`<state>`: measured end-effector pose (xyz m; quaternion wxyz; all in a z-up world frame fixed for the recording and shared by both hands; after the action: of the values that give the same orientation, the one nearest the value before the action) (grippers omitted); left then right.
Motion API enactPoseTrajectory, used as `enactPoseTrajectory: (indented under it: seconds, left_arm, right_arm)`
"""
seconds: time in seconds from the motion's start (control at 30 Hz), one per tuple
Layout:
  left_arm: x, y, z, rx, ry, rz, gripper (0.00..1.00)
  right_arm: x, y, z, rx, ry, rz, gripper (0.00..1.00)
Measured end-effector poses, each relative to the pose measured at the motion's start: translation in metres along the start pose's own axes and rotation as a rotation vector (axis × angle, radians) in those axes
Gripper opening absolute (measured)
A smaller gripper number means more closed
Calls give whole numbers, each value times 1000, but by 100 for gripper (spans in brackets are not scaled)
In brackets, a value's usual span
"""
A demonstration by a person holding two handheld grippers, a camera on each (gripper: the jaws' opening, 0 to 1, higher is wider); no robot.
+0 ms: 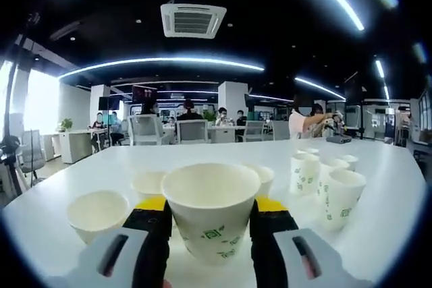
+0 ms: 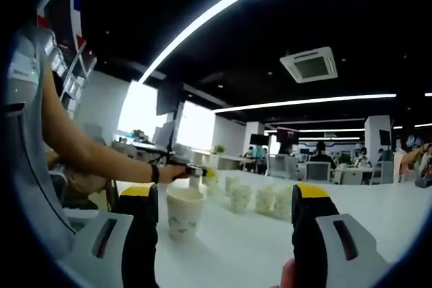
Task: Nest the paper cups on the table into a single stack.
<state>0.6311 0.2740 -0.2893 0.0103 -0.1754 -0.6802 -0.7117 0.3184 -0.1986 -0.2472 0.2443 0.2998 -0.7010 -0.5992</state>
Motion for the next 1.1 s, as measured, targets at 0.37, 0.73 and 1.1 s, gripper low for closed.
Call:
enactPoseTrajectory:
  seconds: [0.37, 0.73, 1.1]
  left_arm:
    - [19, 14, -16, -10, -55, -44, 49]
    - [52, 40, -48, -54, -154, -108, 49]
    - [97, 67, -95, -112, -282, -165, 49]
  right_arm:
    - [0, -3, -3, -13, 9, 4, 84]
    - [-2, -8, 0, -44, 49, -7, 83]
    - [-8, -11, 6, -58, 78, -11, 83]
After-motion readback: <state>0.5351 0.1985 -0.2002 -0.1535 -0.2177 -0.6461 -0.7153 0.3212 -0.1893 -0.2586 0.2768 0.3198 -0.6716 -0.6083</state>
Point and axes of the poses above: the point that each gripper's makers call its tool centre point, and the gripper's own axes: x roughly backward along the fingers, z roughly to its left, y roughly out of its top, the point moved 9 cm from there along x, roughly backward along the fingers, and after that the axes turned 11 degrees about z, right-handed, at the moved point
